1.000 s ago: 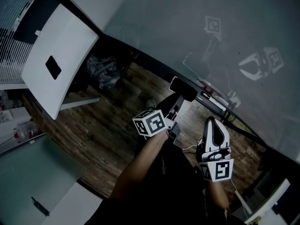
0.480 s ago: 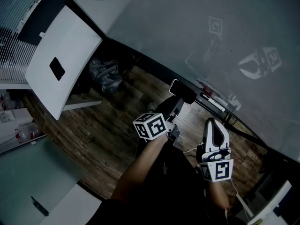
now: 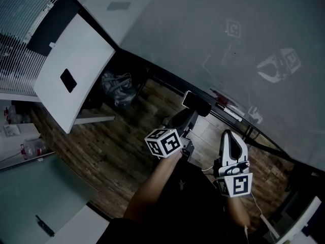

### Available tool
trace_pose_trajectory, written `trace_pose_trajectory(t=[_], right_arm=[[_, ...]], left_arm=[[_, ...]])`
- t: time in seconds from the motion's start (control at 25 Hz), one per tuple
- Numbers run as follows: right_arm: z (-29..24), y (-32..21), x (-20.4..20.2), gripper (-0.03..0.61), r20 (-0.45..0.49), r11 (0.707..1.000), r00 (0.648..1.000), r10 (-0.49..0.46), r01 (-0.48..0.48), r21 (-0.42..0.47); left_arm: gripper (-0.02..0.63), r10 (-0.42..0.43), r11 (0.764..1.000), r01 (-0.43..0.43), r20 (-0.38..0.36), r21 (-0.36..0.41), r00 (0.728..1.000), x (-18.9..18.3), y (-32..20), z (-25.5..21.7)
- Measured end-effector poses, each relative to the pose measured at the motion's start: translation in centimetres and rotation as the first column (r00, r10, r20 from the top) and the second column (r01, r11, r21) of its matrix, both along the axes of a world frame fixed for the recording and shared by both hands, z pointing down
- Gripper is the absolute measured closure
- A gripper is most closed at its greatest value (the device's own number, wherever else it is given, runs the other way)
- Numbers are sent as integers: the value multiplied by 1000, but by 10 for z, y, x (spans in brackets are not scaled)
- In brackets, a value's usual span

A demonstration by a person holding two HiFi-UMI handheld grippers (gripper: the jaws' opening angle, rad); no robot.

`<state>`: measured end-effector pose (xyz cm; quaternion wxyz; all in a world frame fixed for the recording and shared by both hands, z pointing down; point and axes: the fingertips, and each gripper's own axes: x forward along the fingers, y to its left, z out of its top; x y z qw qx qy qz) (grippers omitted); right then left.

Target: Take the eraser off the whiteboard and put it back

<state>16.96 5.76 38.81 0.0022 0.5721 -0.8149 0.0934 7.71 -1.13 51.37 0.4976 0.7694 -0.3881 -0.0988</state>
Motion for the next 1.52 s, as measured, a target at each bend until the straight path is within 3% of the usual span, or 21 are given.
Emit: trace_pose_trajectory(t=[0.28,0.84,1.08,1.52], right_arm=[[-7,6,4,563,5,999,1000,-12,12,38],[-31,16,3,563,11,997,1000,3,-4,75],[-41,27,1,563,-3,992,1000,-21,21,123],[-59,37,0,563,-5,988,1000,16,-15,151]], left_arm=[[495,-6,999,5,28,31,1000,-1,6,-13],[495,-43,984,14,163,178,986,-13,15,-58],[495,-65,974,23,183,223,981,-21,23,-78],[495,-98,936,-18,308,352,946,-36,46,-116]])
